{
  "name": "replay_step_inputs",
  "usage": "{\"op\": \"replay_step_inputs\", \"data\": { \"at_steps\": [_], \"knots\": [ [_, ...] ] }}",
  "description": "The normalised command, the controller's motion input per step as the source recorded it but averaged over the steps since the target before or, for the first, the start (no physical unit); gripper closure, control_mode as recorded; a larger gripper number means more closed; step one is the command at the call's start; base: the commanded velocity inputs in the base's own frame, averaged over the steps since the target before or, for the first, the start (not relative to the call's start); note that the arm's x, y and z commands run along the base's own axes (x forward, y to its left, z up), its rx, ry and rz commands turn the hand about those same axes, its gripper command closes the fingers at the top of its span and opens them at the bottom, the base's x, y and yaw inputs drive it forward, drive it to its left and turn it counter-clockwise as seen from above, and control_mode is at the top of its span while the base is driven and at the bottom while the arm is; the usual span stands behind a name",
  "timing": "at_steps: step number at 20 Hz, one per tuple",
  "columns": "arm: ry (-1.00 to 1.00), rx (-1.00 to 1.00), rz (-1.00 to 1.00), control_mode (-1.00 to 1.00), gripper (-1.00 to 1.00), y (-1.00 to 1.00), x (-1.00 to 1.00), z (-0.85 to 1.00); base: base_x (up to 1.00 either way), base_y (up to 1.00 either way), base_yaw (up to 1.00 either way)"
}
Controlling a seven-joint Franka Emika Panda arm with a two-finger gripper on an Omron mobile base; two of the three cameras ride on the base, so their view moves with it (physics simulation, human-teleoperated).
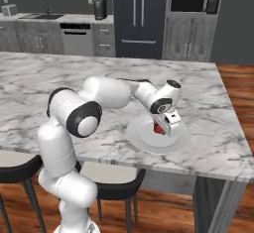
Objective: Place one cooked food and one vegetable from the large plate to each tupperware container.
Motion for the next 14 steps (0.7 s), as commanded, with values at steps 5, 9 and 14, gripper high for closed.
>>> {"op": "replay_step_inputs", "data": {
  "at_steps": [5, 9, 14],
  "knots": [
    [-0.18, -0.06, 0.0, -1.0, 1.0, 0.36, -0.53, 0.52, 0.0, 0.0, 0.0],
    [-0.23, -0.1, 0.0, -1.0, 1.0, 0.62, -0.63, 0.56, 0.0, 0.0, 0.0],
    [-0.23, -0.15, 0.0, -1.0, 1.0, 0.43, -0.41, 0.74, 0.0, 0.0, 0.0]
  ]
}}
